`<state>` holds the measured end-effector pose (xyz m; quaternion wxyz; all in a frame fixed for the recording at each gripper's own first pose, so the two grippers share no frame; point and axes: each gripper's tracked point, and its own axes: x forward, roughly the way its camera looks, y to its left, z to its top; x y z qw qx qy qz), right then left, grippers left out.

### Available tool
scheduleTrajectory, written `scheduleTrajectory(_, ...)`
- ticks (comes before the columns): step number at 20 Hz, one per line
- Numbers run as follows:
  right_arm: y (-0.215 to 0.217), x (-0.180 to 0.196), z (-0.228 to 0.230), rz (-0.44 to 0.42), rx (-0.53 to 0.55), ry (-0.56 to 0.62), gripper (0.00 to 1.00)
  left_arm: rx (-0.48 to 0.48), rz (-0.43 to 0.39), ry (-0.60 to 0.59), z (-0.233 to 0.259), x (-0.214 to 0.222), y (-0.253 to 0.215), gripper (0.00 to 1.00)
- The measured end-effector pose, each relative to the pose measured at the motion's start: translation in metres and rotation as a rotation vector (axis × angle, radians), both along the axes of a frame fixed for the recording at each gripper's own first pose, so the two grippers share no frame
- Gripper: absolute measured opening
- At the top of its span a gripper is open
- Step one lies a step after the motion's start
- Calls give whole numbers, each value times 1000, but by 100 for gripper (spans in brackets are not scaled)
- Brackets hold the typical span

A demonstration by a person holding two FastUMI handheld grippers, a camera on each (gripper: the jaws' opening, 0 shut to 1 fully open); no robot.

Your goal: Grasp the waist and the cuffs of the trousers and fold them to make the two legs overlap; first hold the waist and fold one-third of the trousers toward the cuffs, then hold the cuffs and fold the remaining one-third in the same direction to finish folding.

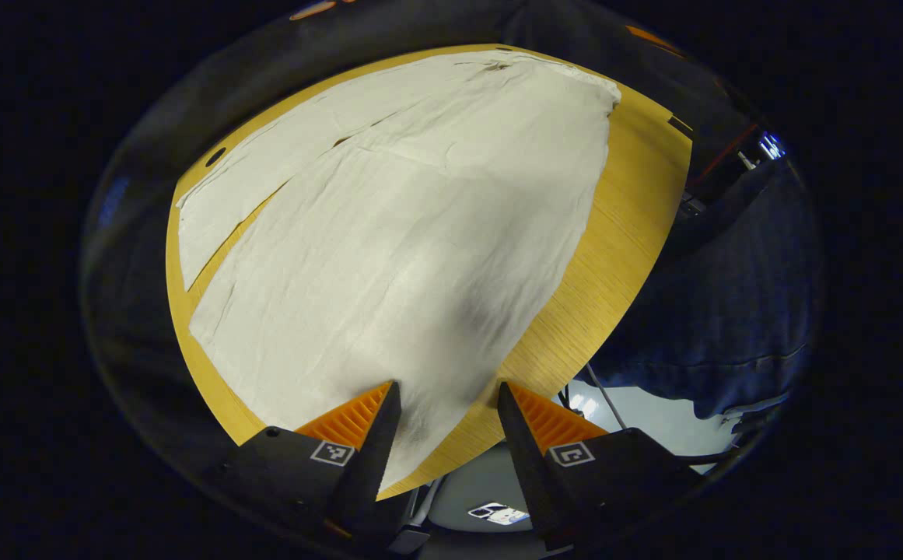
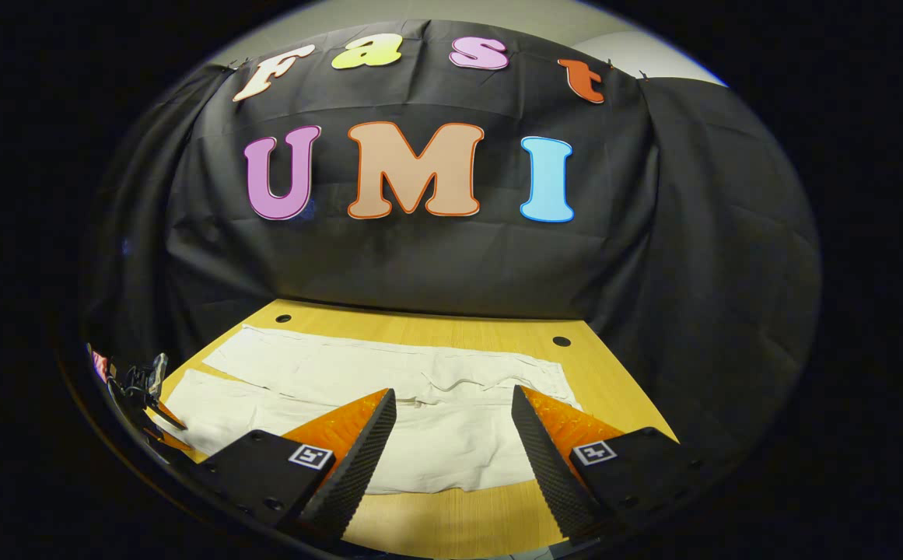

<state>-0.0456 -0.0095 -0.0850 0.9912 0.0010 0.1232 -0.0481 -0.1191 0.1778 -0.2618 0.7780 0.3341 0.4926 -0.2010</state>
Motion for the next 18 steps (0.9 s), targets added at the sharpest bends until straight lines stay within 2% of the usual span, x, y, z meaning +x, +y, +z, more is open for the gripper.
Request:
scheduleTrajectory(2, -2, -2, -4, -11, 5, 7, 96, 16, -27, 15, 0, 1, 1, 75)
scheduleTrajectory(4, -4, -4, -10, -15, 5, 16, 96, 29, -27, 31, 0, 2, 1, 70)
scheduleTrajectory(6, -10, -5, -16, -12, -2, 31, 96, 52, -23, 50, 2, 5, 3, 60)
scheduleTrajectory(8, -18, -4, -23, -10, -17, 48, 96, 71, -22, 61, 2, 10, 4, 27)
scheduleTrajectory(9, -23, -5, -27, -8, -24, 58, 96, 81, -21, 67, 3, 11, 5, 18)
scheduleTrajectory(12, -39, 1, -42, 14, -53, 95, 95, 87, -3, 75, 3, 17, 8, 4)
scheduleTrajectory(13, -45, 4, -48, 30, -68, 116, 95, 85, -5, 78, 3, 17, 8, 0)
scheduleTrajectory(18, -70, 18, -82, 151, -127, 227, 98, 81, 54, 76, 3, 18, 9, 0)
